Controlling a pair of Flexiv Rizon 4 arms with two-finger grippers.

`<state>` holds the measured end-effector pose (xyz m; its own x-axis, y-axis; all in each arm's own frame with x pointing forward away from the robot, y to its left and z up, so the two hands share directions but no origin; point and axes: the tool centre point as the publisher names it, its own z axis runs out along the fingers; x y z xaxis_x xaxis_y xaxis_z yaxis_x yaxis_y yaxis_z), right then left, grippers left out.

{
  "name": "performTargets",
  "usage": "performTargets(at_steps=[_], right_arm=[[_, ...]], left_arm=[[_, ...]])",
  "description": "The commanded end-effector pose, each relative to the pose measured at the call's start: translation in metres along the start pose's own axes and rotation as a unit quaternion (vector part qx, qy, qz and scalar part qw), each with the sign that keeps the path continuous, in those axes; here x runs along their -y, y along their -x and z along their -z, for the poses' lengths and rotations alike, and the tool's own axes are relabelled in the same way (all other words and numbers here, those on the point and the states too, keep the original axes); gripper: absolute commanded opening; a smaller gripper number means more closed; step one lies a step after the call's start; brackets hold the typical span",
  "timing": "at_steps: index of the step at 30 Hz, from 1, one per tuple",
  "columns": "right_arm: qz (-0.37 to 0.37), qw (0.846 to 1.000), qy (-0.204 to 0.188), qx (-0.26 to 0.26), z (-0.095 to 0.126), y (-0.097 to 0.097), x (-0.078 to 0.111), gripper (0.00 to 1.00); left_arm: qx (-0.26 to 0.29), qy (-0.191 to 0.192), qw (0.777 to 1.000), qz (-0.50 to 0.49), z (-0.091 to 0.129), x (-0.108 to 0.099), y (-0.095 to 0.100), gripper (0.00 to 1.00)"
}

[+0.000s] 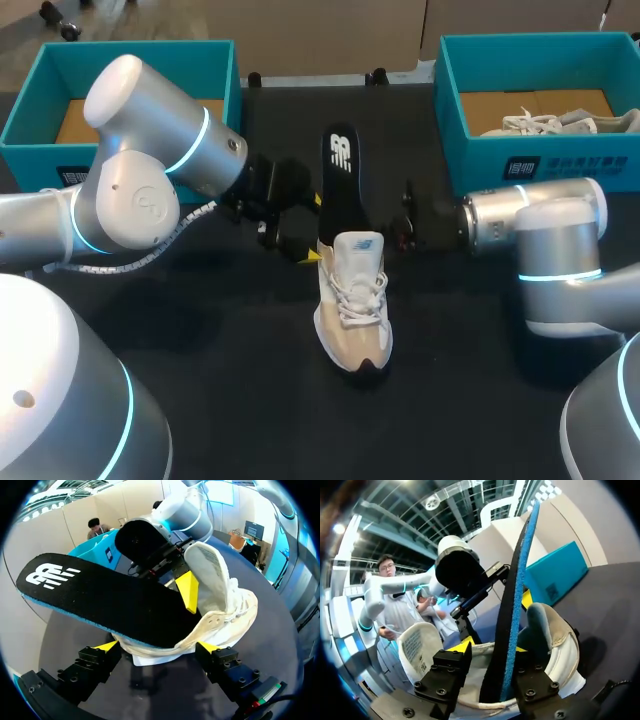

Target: Take the shoe out of the shoebox, open the shoe tongue, remove and reinsert the insole, then place the shoe into the shoebox

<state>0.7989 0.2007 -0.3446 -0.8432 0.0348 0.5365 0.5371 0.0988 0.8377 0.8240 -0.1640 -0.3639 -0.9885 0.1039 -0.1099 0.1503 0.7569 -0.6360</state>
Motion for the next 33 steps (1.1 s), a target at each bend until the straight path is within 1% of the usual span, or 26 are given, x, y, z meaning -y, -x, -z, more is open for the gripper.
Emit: performTargets(at_steps=[1, 14, 17, 20, 25, 26, 29, 33], right_arm=[[0.009, 1.0, -0.004, 0.006, -0.001, -0.002, -0.009, 0.42], [0.048, 0.999, -0.022, 0.007, 0.005, -0.001, -0.039, 0.42], [0.049, 0.998, -0.032, 0.002, 0.006, 0.002, -0.044, 0.4], [0.043, 0.998, -0.037, -0.005, 0.007, 0.007, -0.043, 0.33], [0.029, 0.999, -0.04, -0.01, 0.006, 0.012, -0.034, 0.27], [0.024, 0.999, -0.042, -0.009, 0.006, 0.012, -0.032, 0.24], [0.015, 0.999, -0.045, -0.008, 0.007, 0.012, -0.026, 0.01], [0.001, 0.999, -0.047, -0.007, 0.008, 0.009, -0.018, 0.0]], left_arm=[[0.0, 0.002, 1.0, 0.0, -0.001, 0.001, 0.0, 1.0], [0.0, 0.002, 1.0, 0.0, -0.001, 0.001, 0.0, 1.0], [0.0, 0.002, 1.0, 0.0, -0.001, 0.001, 0.0, 1.0], [0.0, 0.002, 1.0, 0.0, -0.001, 0.001, 0.0, 1.0], [0.0, 0.002, 1.0, 0.0, -0.001, 0.001, 0.0, 1.0], [0.0, 0.002, 1.0, 0.0, -0.001, 0.001, 0.0, 1.0], [0.0, 0.002, 1.0, 0.0, -0.001, 0.001, 0.0, 1.0], [0.0, 0.002, 1.0, 0.0, -0.001, 0.001, 0.0, 1.0]])
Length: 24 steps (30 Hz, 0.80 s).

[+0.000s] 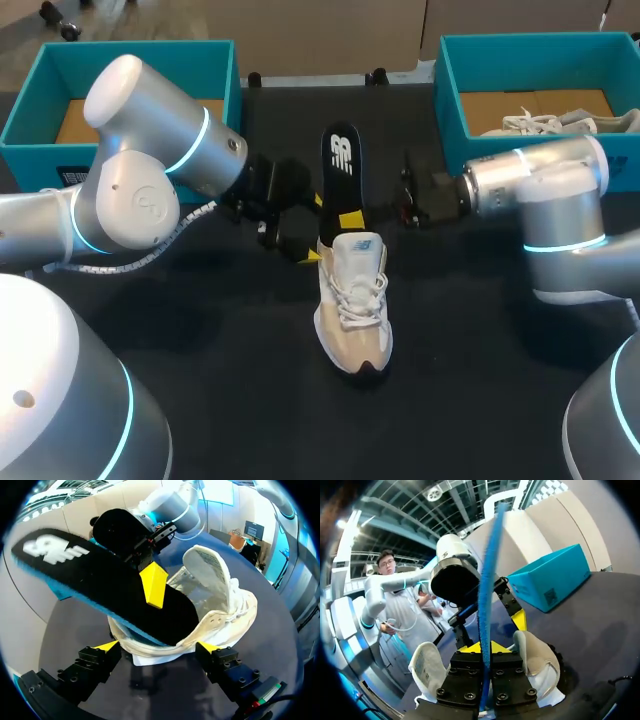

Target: Take the shoe out of the shoebox, open the shoe tongue, remove and reinsert the insole, then place the shoe into the shoebox

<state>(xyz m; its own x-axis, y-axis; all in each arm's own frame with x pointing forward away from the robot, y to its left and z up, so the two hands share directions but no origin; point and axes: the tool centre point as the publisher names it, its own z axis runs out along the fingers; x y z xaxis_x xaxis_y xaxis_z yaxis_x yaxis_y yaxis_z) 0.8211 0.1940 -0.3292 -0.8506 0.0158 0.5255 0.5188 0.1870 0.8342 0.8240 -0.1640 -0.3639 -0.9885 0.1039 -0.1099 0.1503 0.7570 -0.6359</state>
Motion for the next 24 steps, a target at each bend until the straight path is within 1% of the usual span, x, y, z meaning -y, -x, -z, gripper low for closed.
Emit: performTargets(at_steps=[1, 12, 16, 17, 20, 22, 24], right_arm=[[-0.012, 1.0, -0.005, 0.002, -0.001, -0.003, 0.008, 0.0], [-0.052, 0.999, -0.006, -0.001, -0.006, -0.014, 0.033, 0.0], [-0.063, 0.998, -0.007, -0.003, -0.008, -0.014, 0.04, 0.0], [-0.063, 0.998, -0.007, -0.003, -0.008, -0.013, 0.04, 0.02], [-0.054, 0.999, -0.007, 0.001, -0.007, -0.013, 0.033, 0.21], [-0.046, 0.999, -0.009, 0.003, -0.006, -0.013, 0.027, 0.31], [-0.037, 0.999, -0.011, 0.005, -0.005, -0.012, 0.022, 0.32]], left_arm=[[0.0, 0.002, 1.0, 0.0, -0.001, 0.001, 0.0, 1.0], [0.0, 0.002, 1.0, 0.0, -0.001, 0.001, 0.0, 1.0], [0.0, 0.002, 1.0, 0.0, -0.001, 0.001, 0.0, 1.0], [0.0, 0.002, 1.0, 0.0, -0.001, 0.001, 0.0, 1.0], [0.0, 0.002, 1.0, 0.0, -0.001, 0.001, 0.0, 1.0], [0.0, 0.002, 1.0, 0.0, -0.001, 0.001, 0.0, 1.0], [0.0, 0.002, 1.0, 0.0, -0.001, 0.001, 0.0, 1.0]])
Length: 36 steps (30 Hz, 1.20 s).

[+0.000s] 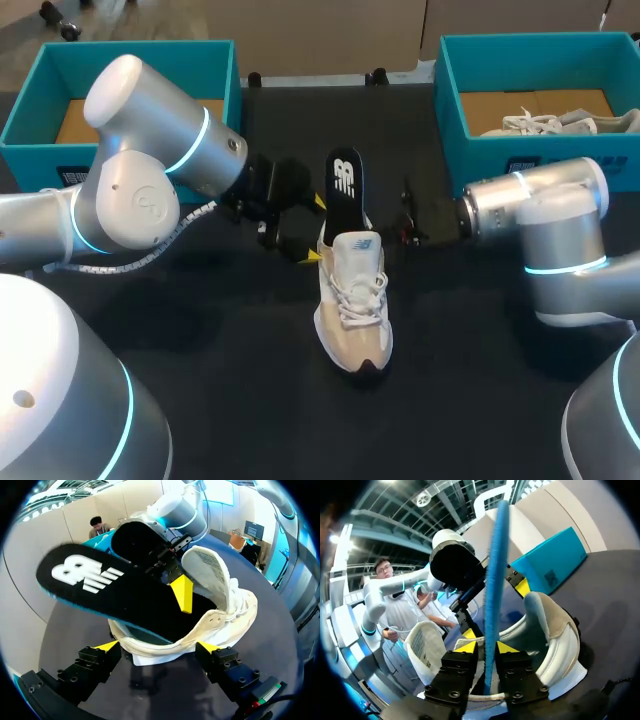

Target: Take the shoe out of the shoebox, open the shoe tongue, remove and reinsert the insole, then place the shoe into the shoebox

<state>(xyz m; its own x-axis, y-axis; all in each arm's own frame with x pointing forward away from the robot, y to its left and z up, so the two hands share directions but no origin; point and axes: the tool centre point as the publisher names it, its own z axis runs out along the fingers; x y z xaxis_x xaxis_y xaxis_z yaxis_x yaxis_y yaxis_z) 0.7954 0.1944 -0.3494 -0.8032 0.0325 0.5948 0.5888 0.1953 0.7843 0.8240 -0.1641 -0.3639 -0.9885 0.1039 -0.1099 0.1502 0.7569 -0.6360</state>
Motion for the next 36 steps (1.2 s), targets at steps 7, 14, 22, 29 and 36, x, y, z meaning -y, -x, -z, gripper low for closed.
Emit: performTargets(at_steps=[7, 14, 22, 29, 36], right_arm=[[0.027, 1.0, -0.013, 0.002, 0.002, 0.002, -0.025, 0.33], [0.033, 0.999, 0.001, -0.039, 0.0, 0.007, -0.031, 0.0], [0.01, 0.997, -0.013, -0.079, -0.004, 0.011, -0.023, 0.0], [-0.015, 0.997, -0.024, -0.072, -0.006, 0.005, -0.007, 0.0], [-0.035, 0.997, -0.024, -0.061, -0.006, -0.004, 0.008, 0.0]], left_arm=[[0.0, 0.002, 1.0, 0.0, -0.001, 0.001, 0.0, 1.0], [0.0, 0.002, 1.0, 0.0, -0.001, 0.001, 0.0, 1.0], [0.0, 0.002, 1.0, 0.0, -0.001, 0.001, 0.0, 1.0], [0.0, 0.002, 1.0, 0.0, -0.001, 0.001, 0.0, 1.0], [0.0, 0.002, 1.0, 0.0, -0.001, 0.001, 0.0, 1.0]])
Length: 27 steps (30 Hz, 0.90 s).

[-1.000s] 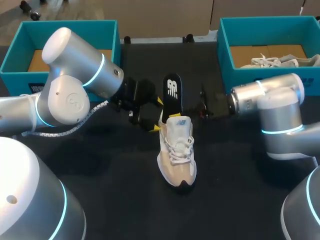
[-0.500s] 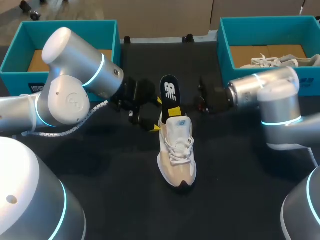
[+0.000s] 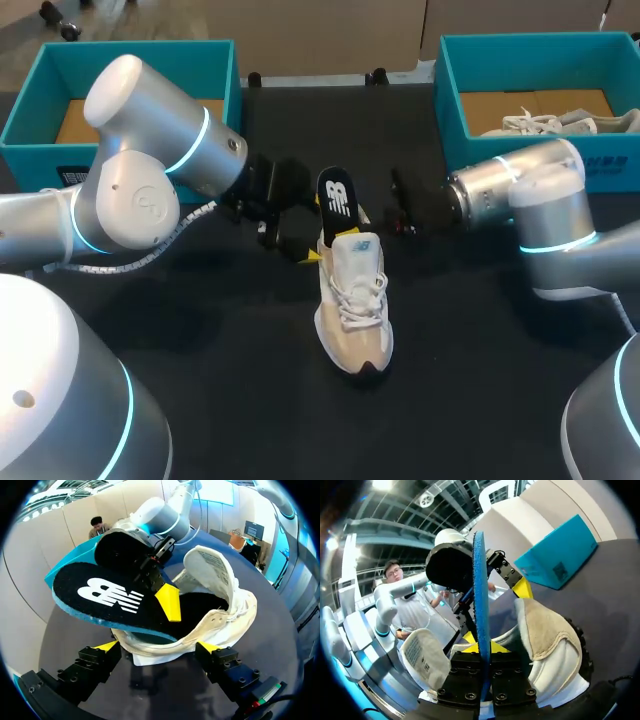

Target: Take the shoe out of the shoebox, open the shoe tongue, remove and reinsert the insole, then place the shoe into the shoebox

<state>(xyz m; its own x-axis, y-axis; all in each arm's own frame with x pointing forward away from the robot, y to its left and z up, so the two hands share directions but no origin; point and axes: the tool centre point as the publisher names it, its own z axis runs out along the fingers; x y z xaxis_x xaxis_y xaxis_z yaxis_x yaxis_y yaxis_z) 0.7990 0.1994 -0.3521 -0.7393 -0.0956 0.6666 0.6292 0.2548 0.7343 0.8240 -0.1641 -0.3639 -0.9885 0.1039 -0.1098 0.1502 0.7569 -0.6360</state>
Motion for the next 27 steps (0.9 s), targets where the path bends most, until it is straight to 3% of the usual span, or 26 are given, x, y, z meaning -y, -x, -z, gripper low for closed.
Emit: performTargets(at_steps=[1, 4, 8, 18, 25, 26, 27], right_arm=[[-0.004, 1.0, 0.006, 0.013, -0.002, -0.008, 0.01, 0.0], [-0.003, 1.0, 0.006, 0.017, -0.003, -0.009, 0.01, 0.0], [0.012, 0.999, -0.003, 0.029, -0.002, -0.009, 0.0, 0.21], [0.04, 0.998, -0.015, 0.039, 0.002, -0.008, -0.021, 0.27], [0.049, 0.998, -0.025, 0.036, 0.005, -0.001, -0.031, 0.21], [0.045, 0.998, -0.027, 0.033, 0.006, 0.002, -0.03, 0.07], [0.04, 0.998, -0.029, 0.03, 0.006, 0.004, -0.029, 0.0]], left_arm=[[0.0, 0.002, 1.0, 0.0, -0.001, 0.001, 0.0, 1.0], [0.0, 0.002, 1.0, 0.0, -0.001, 0.001, 0.0, 1.0], [0.0, 0.002, 1.0, 0.0, -0.001, 0.001, 0.0, 1.0], [0.0, 0.002, 1.0, 0.0, -0.001, 0.001, 0.0, 1.0], [0.0, 0.002, 1.0, 0.0, -0.001, 0.001, 0.0, 1.0], [0.0, 0.002, 1.0, 0.0, -0.001, 0.001, 0.0, 1.0], [0.0, 0.002, 1.0, 0.0, -0.001, 0.001, 0.0, 1.0]])
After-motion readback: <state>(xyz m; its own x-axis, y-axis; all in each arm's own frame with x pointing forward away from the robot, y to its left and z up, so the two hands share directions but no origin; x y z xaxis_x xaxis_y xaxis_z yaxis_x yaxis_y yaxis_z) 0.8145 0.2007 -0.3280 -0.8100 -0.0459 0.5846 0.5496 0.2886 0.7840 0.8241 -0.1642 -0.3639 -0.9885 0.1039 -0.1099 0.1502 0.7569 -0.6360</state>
